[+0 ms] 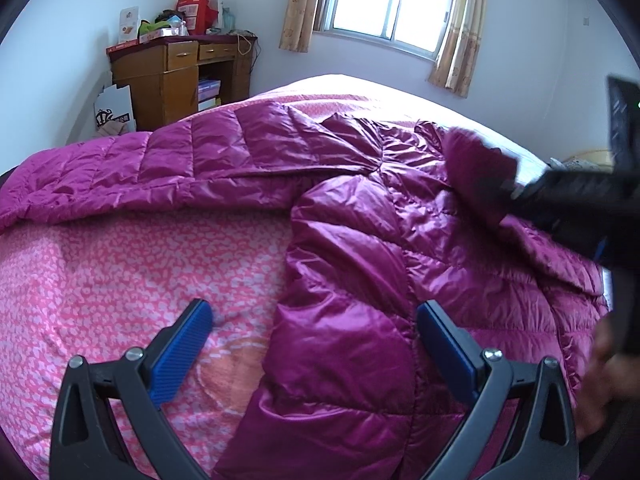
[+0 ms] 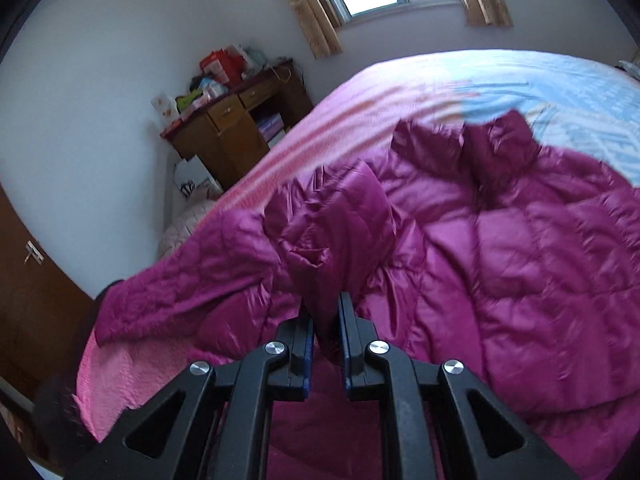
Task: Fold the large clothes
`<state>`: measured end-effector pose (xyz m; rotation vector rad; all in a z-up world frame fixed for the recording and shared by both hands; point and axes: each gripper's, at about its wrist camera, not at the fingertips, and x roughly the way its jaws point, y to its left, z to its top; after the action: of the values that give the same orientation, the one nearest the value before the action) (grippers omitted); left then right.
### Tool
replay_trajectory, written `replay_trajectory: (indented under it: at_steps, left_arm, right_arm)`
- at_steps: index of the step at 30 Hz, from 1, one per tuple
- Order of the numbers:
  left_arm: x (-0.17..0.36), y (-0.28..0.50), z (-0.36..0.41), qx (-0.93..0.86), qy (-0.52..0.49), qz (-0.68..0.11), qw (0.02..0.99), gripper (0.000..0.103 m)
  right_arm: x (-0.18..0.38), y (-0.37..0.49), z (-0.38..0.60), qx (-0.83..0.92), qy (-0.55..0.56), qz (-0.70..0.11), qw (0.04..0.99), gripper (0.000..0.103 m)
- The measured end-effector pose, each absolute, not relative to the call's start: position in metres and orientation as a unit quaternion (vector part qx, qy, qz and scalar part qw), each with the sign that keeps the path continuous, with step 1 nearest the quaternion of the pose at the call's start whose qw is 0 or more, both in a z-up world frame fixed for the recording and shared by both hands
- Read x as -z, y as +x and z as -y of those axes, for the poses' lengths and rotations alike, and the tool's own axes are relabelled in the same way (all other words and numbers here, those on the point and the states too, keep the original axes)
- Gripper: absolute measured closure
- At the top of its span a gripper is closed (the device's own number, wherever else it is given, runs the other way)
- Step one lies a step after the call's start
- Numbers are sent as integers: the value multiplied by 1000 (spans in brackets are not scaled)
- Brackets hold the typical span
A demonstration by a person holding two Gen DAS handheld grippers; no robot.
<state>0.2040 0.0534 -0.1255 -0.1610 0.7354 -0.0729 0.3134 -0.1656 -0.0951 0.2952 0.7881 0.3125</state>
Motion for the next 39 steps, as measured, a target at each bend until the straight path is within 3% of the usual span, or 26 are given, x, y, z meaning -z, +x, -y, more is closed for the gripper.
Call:
replay_trajectory:
  at_steps: [2, 4, 6, 8, 10, 12, 15, 16, 17, 18, 24, 29, 32, 35, 39]
  left_arm:
    - [126, 203, -55, 38, -81, -357, 930, 0]
    - [126, 202, -56, 39, -82, -357, 930, 0]
    - [126, 200, -58, 39, -82, -357, 930, 0]
    - [126, 201, -58, 39, -82, -357, 930, 0]
    - [126, 201, -57, 39, -81, -357, 930, 0]
    - [126, 200, -58, 39, -82, -357, 930, 0]
    - [127, 200, -58, 39, -81, -357, 930, 0]
    - [127, 200, -58, 38, -81, -357, 930, 0]
    - [127, 201, -58, 38, -79, -357, 930, 0]
    - [126, 201, -58, 37, -78, -358, 930, 0]
    - [126, 201, -57, 36, -76, -359, 930, 0]
    - [127, 202, -56, 36, -76, -359, 929, 0]
    - [127, 202, -56, 36, -77, -359, 929, 0]
    - [127, 202, -56, 36, -76, -359, 929, 0]
    - [127, 202, -55, 33, -72, -360, 930, 0]
  right_arm:
    - [111, 319, 164, -149, 138, -404, 892, 89]
    - [124, 321, 163, -153, 149, -426, 879, 79]
    - [129, 325, 160, -177, 175, -420, 873, 54]
    - [126, 321, 156, -195, 180, -410, 872, 39]
    - [124, 322, 148, -211, 169, -409, 872, 33]
    - [116, 316, 142, -223, 168, -411, 868, 33]
    - [87, 301, 151, -234, 170, -352, 890, 35]
    - [79, 300, 155, -217, 161, -343, 900, 41]
    - [76, 305, 157, -206, 157, -345, 902, 64]
    - [77, 311, 159, -197, 155, -355, 901, 75]
    - [127, 349, 146, -170, 145, -433, 873, 75]
    - [138, 353, 142, -154, 143, -431, 877, 75]
    - [127, 347, 148, -149, 138, -426, 881, 75]
    - [90, 320, 180, -133, 133, -366, 911, 75]
    - [69, 311, 243, -15, 92, -353, 931, 75]
